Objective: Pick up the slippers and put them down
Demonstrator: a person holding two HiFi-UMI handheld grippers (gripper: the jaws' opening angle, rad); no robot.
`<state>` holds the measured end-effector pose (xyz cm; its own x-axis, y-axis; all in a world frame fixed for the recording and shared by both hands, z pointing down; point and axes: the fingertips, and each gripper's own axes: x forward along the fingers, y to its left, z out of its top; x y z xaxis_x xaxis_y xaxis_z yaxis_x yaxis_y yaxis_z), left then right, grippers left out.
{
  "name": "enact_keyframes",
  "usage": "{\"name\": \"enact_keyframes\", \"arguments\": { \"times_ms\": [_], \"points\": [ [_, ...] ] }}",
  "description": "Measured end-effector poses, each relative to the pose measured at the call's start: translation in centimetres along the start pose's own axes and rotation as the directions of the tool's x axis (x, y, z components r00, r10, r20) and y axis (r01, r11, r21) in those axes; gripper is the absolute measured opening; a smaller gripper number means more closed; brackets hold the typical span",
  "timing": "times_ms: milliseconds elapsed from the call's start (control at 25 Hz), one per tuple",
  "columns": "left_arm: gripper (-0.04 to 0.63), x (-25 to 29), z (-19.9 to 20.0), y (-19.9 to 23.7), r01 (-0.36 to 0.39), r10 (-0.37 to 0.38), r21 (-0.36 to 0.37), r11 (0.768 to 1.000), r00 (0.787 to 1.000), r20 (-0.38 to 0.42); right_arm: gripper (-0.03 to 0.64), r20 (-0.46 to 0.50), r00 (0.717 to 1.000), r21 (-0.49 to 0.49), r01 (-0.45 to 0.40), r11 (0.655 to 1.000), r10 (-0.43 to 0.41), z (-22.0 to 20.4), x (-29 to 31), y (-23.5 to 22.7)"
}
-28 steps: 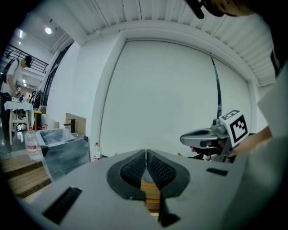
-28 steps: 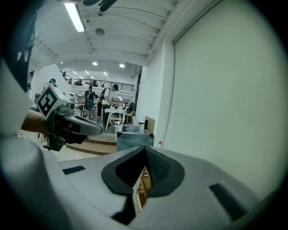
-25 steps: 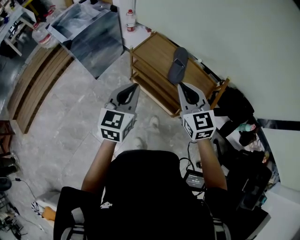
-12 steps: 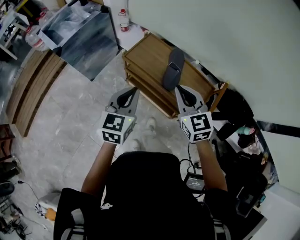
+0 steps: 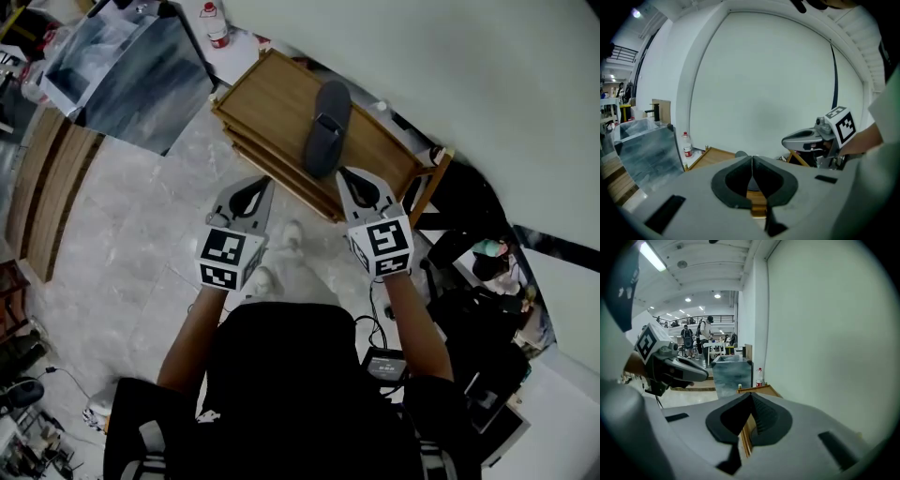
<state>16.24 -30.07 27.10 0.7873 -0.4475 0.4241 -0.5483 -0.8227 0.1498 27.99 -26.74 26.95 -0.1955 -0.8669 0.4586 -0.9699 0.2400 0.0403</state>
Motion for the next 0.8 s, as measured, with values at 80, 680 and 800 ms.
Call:
{"name": "enact_keyframes", "arguments": {
  "times_ms": [80,680,800],
  "points": [
    [0.008,1.3,-0.5,-0.1,0.006,-0.006,-0.002,1.0,1.0,-0.019,-0.009,-0.027,1.0,0.017,-0.005,1.0,0.006,-1.2,0.9,-0.9],
    [0.008,9.7,-3.8,0.6,0.026,-0.029,-0.027,0.999,0.989,-0.148,-0.009,-0.176,0.981,0.14,-0.057,0.988,0.081,-8.5,7.0,-5.5],
    [0.008,10.2,-4.5,0.6,0.015,-0.02,-0.033,0.999,0.987,-0.16,-0.009,-0.205,0.973,0.178,-0.066,0.982,0.102,-10.2,8.0,-6.1]
  ]
}}
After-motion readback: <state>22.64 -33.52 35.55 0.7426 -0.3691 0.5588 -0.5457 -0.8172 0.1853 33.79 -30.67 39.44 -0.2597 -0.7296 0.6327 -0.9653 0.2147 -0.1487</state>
